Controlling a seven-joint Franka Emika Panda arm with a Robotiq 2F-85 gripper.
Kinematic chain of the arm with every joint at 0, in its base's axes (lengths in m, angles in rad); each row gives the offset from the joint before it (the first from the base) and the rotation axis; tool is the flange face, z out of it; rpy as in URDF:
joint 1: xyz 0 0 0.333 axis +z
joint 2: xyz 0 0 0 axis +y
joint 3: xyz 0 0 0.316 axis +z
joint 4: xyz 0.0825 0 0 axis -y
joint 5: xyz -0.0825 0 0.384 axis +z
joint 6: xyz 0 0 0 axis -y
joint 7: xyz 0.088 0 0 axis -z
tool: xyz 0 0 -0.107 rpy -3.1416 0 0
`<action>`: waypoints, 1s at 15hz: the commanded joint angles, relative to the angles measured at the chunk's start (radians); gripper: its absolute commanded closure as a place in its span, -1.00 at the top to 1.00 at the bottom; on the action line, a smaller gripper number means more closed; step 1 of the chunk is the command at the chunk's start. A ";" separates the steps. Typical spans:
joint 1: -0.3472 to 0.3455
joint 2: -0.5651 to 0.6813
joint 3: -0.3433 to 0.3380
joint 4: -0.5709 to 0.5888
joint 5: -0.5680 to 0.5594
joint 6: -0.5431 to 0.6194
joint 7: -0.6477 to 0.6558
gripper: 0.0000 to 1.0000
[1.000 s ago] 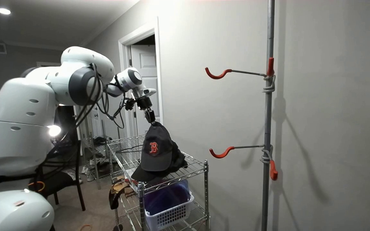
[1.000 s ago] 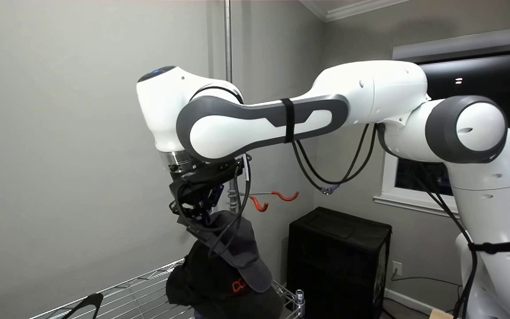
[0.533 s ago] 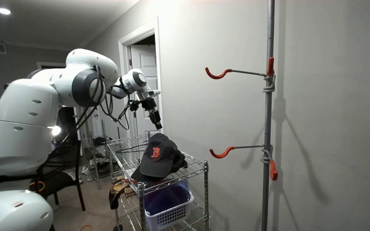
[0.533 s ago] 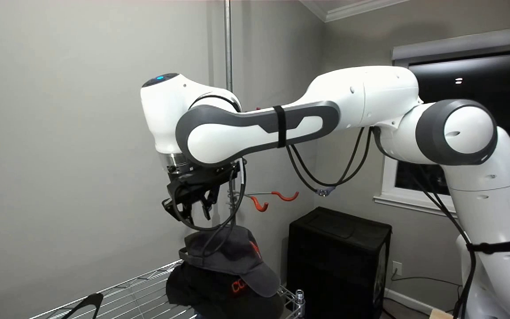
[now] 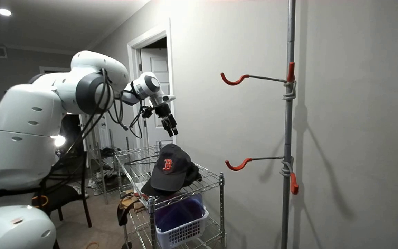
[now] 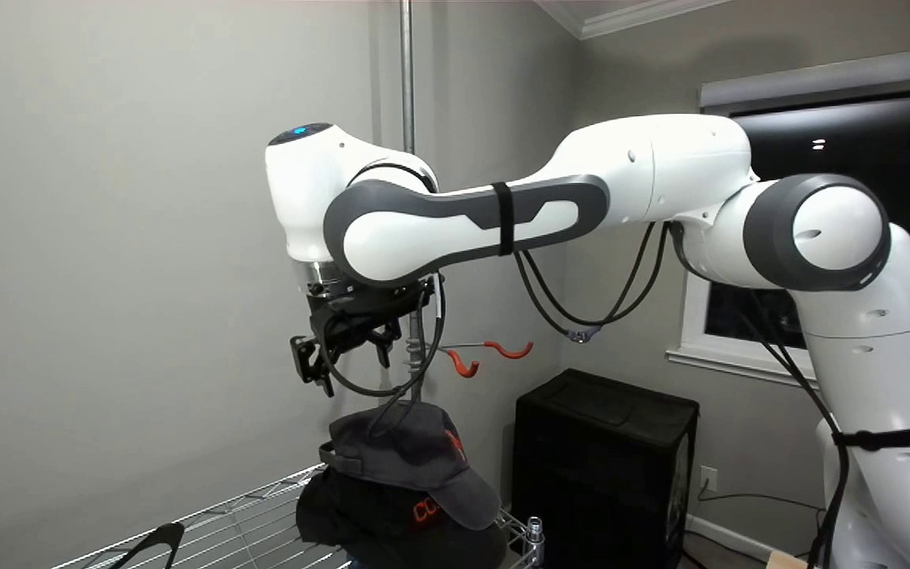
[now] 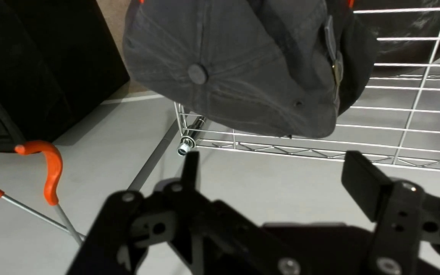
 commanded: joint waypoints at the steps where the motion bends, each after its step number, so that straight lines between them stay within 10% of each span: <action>1: -0.026 -0.128 0.008 -0.105 0.012 0.005 -0.091 1.00; 15: -0.155 -0.528 -0.019 -0.424 0.064 0.020 -0.292 1.00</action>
